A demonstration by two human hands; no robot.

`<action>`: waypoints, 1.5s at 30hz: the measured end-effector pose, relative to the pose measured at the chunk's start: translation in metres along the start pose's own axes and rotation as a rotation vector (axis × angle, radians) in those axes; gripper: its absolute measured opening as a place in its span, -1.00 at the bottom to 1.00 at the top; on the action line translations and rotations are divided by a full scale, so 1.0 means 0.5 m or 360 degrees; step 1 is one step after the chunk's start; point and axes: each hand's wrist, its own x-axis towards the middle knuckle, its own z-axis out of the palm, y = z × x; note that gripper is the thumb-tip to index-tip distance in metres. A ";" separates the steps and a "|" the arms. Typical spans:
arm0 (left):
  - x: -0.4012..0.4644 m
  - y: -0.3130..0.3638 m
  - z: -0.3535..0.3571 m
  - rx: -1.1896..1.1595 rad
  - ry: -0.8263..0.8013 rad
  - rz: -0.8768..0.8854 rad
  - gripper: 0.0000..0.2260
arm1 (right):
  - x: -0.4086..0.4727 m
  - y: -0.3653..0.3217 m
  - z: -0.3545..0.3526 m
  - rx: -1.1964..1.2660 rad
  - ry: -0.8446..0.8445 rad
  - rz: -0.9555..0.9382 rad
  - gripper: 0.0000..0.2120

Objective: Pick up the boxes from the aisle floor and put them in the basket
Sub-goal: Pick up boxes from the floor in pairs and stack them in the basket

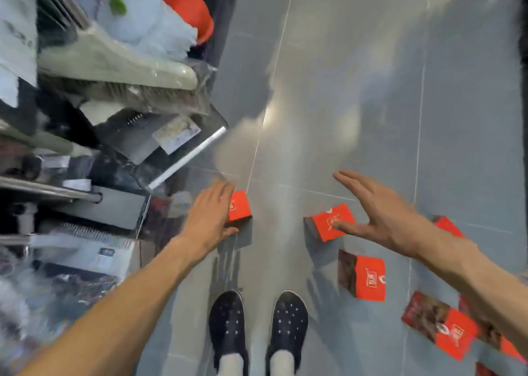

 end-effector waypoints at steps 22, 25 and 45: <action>-0.023 -0.040 0.168 -0.0230 -0.0105 0.0150 -0.14 | 0.011 0.165 0.320 -0.0254 -0.0365 0.0024 -0.02; -0.043 -0.050 0.196 -0.0270 -0.0109 0.0214 -0.15 | 0.043 0.209 0.371 -0.0367 -0.0441 0.0005 0.06; -0.105 0.048 -0.275 -0.0310 0.0140 0.0189 -0.15 | -0.017 -0.070 -0.109 -0.0055 0.0190 0.0159 -0.14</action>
